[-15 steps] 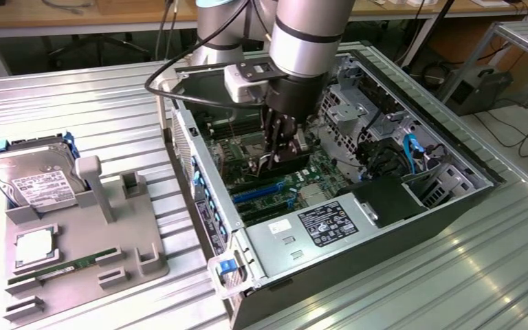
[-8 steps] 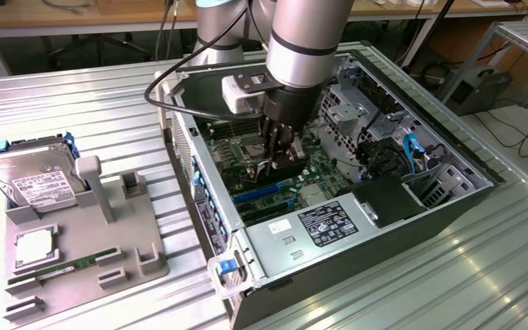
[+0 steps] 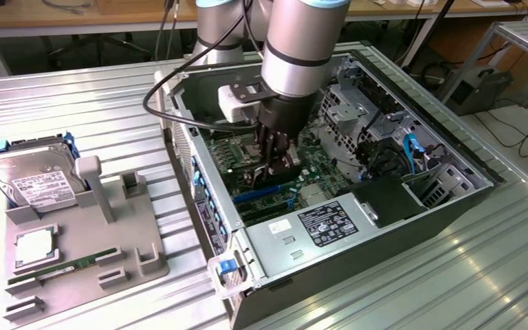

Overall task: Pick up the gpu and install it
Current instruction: 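Insert the gpu into the slot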

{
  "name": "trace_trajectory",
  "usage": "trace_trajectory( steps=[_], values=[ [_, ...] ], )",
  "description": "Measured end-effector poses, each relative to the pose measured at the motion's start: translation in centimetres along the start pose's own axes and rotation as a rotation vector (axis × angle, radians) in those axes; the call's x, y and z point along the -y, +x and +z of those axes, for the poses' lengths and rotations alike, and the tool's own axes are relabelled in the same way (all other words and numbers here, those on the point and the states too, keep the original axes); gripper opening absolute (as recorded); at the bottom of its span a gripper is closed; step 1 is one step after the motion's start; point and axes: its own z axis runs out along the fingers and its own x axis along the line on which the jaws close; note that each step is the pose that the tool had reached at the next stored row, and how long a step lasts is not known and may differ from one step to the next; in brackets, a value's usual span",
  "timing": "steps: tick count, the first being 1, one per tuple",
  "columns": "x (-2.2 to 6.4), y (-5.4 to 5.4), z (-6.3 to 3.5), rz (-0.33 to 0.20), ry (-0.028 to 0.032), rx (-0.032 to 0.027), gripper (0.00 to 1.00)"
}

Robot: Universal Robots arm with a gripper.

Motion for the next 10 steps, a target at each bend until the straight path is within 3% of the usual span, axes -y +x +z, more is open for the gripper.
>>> trace_trajectory(
  steps=[4,10],
  values=[
    [-0.13,-0.2,0.97,-0.001,0.0000,0.0002,0.26],
    [-0.17,-0.5,1.36,-0.001,0.0001,0.0022,0.26]
  ],
)
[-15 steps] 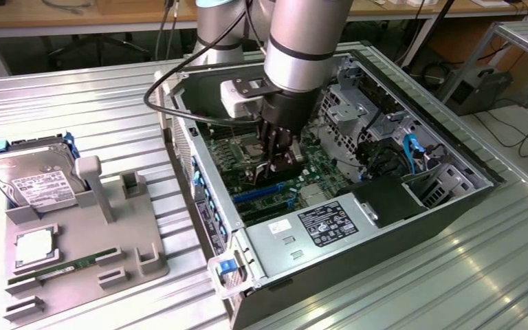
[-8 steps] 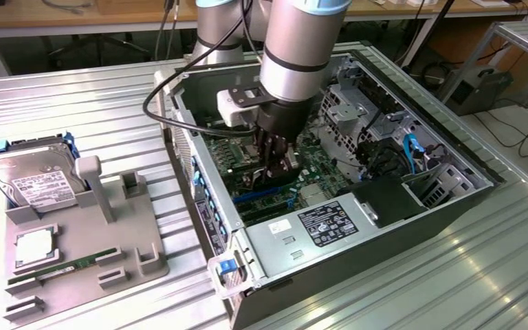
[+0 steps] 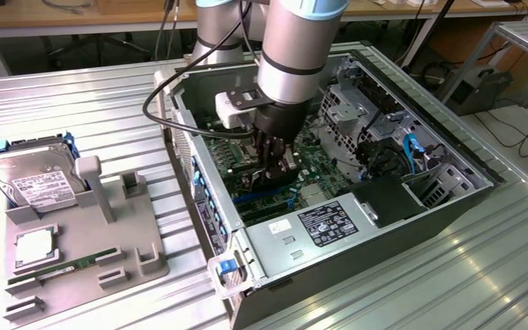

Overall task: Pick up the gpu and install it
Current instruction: 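Insert the gpu into the slot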

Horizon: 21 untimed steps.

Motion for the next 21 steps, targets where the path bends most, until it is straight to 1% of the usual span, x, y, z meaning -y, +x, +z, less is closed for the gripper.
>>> trace_trajectory(
  steps=[2,5,12,14,15,21],
  values=[
    [-0.07,-0.05,0.09,0.000,-0.0001,0.0000,0.26],
    [-0.09,-0.16,0.15,0.000,-0.0001,0.0023,0.26],
    [-0.10,-0.31,0.30,0.000,-0.0005,0.0051,0.26],
    [-0.11,-0.30,0.53,0.000,-0.0009,0.0071,0.26],
    [-0.10,-0.31,0.74,0.000,-0.0001,0.0100,0.26],
    [-0.10,-0.30,0.91,0.000,-0.0005,0.0130,0.26]
  ],
)
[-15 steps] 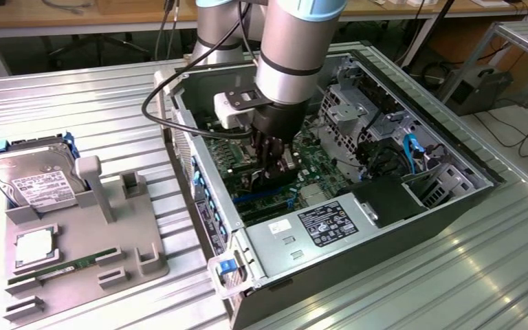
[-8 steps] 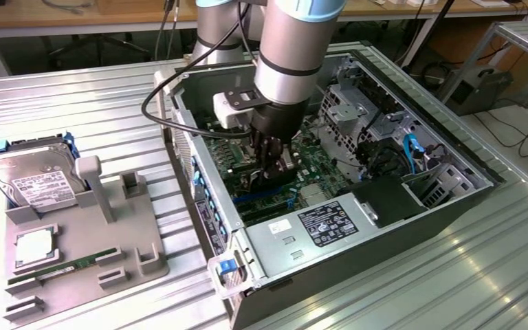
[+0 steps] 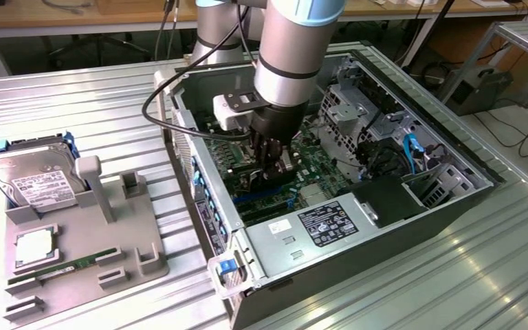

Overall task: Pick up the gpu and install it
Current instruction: 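Insert the gpu into the slot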

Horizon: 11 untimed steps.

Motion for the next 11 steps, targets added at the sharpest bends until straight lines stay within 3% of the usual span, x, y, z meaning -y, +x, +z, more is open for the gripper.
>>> trace_trajectory(
  steps=[5,11],
  values=[
    [0.01,-0.05,-0.11,0.000,0.0004,0.0032,0.26],
    [0.01,0.47,-0.19,0.008,-0.0008,0.0031,0.26]
  ],
)
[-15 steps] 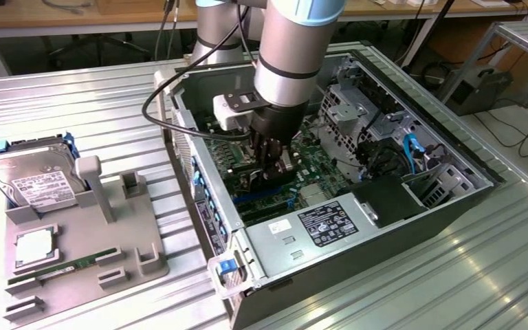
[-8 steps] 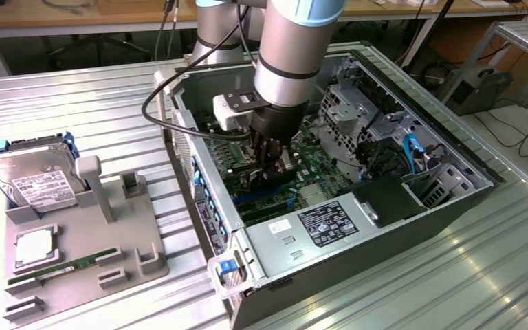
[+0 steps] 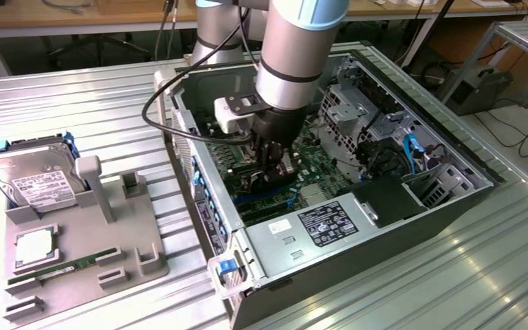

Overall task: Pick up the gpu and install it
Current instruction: 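Insert the gpu into the slot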

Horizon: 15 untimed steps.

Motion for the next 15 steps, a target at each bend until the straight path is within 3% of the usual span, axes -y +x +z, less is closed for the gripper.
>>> trace_trajectory(
  steps=[3,4,5,6,7,8,10,15],
  values=[
    [0.01,0.0,0.23,0.007,0.0001,0.0020,0.27],
    [0.00,0.0,-0.72,0.007,0.0000,0.0019,0.34],
    [-0.01,-0.1,-2.61,0.006,-0.0002,0.0018,0.34],
    [-0.12,-0.6,-2.73,0.007,-0.0006,-0.0016,0.19],
    [-0.40,-0.7,-2.12,0.007,-0.0047,-0.0029,0.11],
    [-0.43,-0.7,-1.71,0.007,-0.0162,-0.0035,0.11],
    [-0.43,-0.7,-1.48,0.007,-0.0282,-0.0039,0.11],
    [-0.42,-0.7,-1.19,0.007,-0.0408,-0.0039,0.11]
  ],
)
